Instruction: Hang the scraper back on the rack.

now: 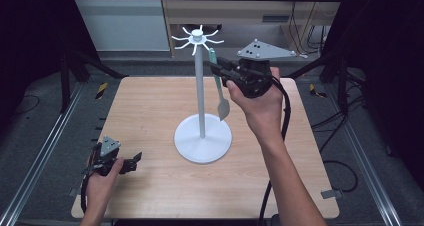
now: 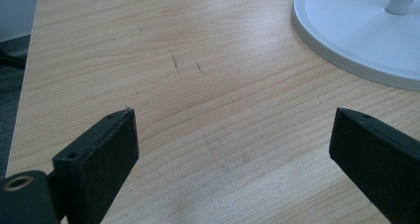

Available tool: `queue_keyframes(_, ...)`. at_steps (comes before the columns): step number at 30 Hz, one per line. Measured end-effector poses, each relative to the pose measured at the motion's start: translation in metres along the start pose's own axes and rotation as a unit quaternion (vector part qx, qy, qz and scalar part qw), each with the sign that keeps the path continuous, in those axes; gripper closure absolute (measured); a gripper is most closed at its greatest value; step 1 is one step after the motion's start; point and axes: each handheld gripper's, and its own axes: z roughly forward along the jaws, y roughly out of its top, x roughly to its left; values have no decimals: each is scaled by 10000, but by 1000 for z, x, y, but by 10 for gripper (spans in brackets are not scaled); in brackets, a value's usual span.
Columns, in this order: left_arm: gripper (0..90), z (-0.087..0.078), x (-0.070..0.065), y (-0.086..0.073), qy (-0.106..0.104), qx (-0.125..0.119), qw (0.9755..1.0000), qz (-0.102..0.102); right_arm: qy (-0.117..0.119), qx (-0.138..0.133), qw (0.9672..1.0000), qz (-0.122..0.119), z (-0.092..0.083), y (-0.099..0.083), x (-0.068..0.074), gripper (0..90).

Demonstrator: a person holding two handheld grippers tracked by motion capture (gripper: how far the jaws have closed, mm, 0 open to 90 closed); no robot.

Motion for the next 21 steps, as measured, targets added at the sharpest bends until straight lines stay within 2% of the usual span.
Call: queue_keyframes(21,47,0,1,0,3,9,10000,-21,-19,-46,10000,3,6,-1,2,739)
